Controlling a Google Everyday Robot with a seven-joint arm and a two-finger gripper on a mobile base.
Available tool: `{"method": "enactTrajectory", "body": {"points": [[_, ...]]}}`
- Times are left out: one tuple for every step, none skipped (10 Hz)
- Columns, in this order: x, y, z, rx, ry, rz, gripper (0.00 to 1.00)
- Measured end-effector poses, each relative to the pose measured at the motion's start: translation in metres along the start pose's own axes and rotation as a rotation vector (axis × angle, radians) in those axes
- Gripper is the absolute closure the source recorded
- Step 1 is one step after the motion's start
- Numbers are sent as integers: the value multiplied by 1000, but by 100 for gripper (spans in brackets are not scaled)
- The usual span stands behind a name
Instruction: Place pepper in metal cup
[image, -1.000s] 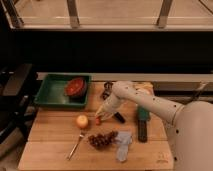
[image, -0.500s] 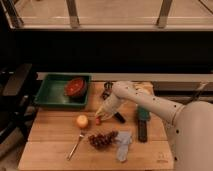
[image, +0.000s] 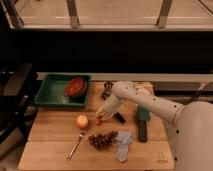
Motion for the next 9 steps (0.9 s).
{"method": "enactTrajectory", "body": {"points": [[0,0,0,0,0,0,100],[0,0,0,0,0,0,100],[0,0,0,0,0,0,100],[0,0,0,0,0,0,100],[0,0,0,0,0,0,99],[0,0,0,0,0,0,92],[0,0,0,0,0,1,82],[0,0,0,0,0,1,73],[0,-1,0,0,0,1,65]]}}
